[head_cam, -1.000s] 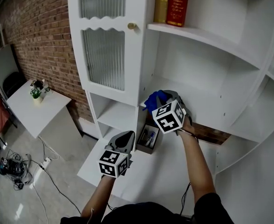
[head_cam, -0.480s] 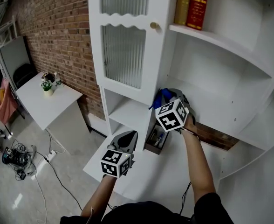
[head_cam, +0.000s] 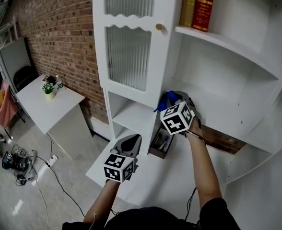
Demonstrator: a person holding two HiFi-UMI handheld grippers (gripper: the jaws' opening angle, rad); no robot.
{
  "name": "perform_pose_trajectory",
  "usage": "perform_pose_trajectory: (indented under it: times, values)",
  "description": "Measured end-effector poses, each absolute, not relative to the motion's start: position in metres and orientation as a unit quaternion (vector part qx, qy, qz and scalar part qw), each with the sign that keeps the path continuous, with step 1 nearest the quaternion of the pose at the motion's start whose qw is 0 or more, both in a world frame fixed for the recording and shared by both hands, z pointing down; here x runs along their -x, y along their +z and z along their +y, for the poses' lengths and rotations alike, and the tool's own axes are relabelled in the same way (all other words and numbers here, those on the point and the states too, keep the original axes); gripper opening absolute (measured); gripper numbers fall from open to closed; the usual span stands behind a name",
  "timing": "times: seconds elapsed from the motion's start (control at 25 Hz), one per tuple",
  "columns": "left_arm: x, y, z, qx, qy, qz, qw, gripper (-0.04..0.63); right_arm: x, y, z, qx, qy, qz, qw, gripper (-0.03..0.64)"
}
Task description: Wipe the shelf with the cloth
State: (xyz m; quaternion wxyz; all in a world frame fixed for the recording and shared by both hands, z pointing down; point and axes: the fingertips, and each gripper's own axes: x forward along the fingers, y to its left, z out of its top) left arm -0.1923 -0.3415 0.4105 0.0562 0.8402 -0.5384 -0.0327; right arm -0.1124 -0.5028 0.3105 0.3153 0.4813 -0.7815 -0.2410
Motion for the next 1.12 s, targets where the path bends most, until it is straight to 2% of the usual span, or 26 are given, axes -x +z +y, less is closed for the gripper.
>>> perform_pose_trajectory:
  times: [0.48, 1.12]
  values:
    - [0.181, 0.407, -0.343, -0.849, -0.036, -0.525, 0.053, 0.017, 0.096, 0.311, -0.5, -0.489, -0.233, -0.778, 0.317, 0.08]
    - [0.117, 0.405, -0.341, -0.879, -0.029, -0.472, 0.054, 0.017, 0.016, 0.311, -0.486, -0.531, -0.202, -0.759, 0.317, 0.08]
